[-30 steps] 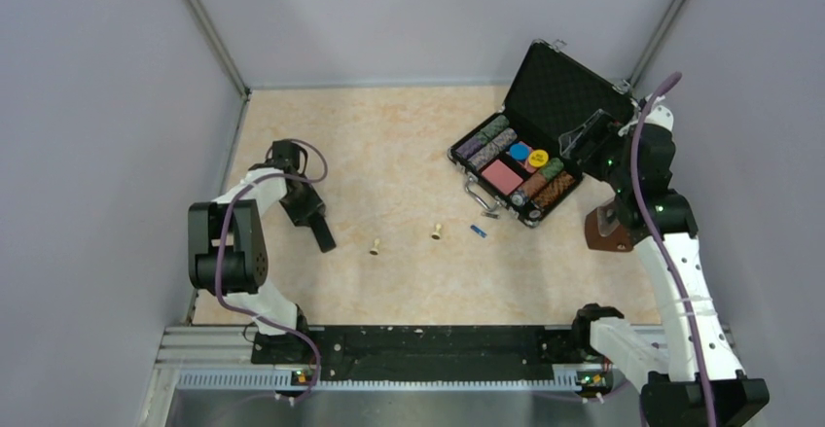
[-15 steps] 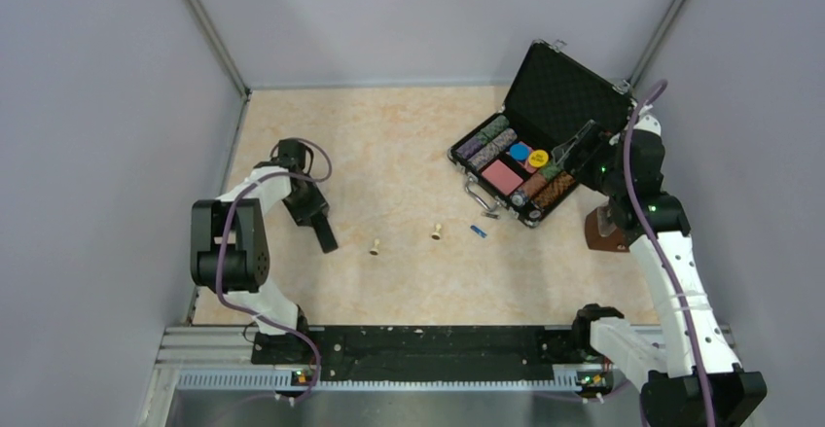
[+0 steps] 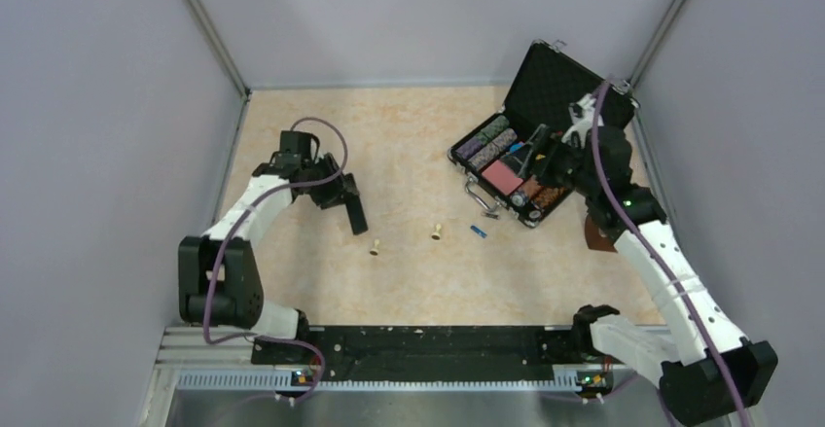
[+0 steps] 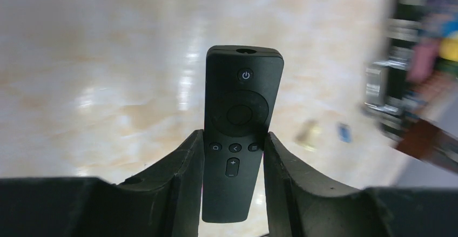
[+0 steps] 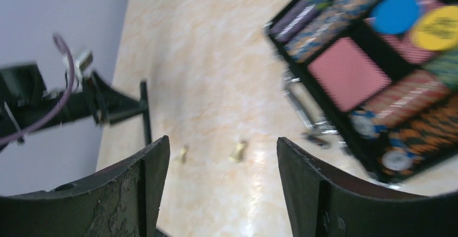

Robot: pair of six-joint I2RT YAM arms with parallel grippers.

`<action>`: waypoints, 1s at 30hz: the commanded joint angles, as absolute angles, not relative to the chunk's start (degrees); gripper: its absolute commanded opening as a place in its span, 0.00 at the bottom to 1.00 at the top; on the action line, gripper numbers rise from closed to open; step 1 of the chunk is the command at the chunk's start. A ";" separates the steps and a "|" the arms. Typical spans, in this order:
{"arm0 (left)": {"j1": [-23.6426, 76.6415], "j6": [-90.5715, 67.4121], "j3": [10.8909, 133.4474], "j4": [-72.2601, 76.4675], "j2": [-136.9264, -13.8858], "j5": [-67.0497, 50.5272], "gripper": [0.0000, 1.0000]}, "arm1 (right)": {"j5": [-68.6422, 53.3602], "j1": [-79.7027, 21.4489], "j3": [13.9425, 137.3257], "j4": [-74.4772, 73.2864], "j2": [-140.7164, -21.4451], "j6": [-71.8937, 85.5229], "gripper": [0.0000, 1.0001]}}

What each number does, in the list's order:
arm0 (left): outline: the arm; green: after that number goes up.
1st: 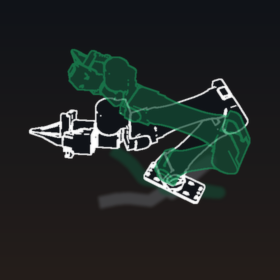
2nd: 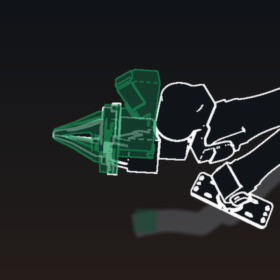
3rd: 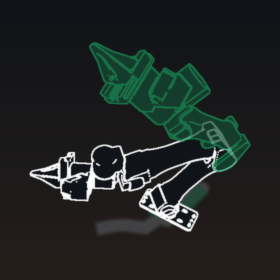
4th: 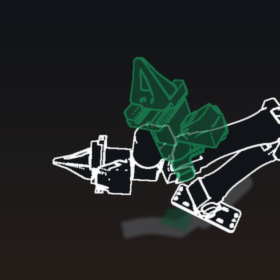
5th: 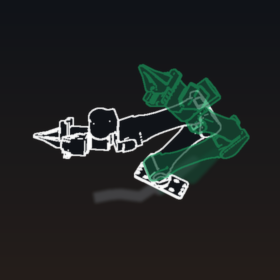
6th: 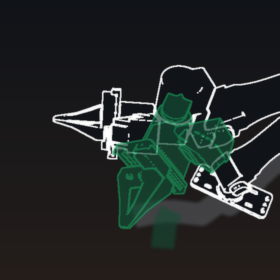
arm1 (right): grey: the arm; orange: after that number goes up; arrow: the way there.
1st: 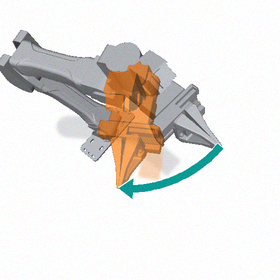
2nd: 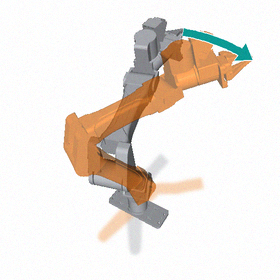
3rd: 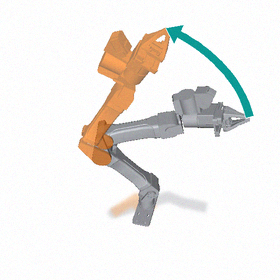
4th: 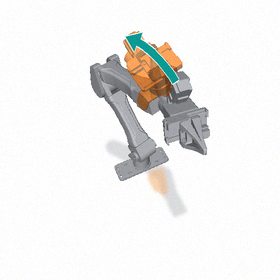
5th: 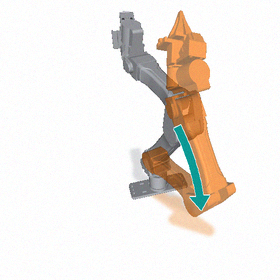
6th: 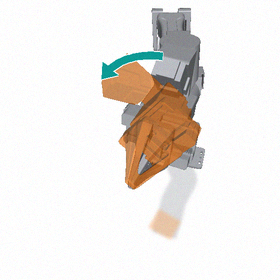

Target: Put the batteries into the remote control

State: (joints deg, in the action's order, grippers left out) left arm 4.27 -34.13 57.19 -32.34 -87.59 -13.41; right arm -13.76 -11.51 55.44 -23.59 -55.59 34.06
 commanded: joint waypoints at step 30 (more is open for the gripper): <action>14.41 -66.22 61.43 33.01 -63.08 -55.92 0.00 | -32.04 -46.83 69.09 15.72 -74.55 42.80 0.96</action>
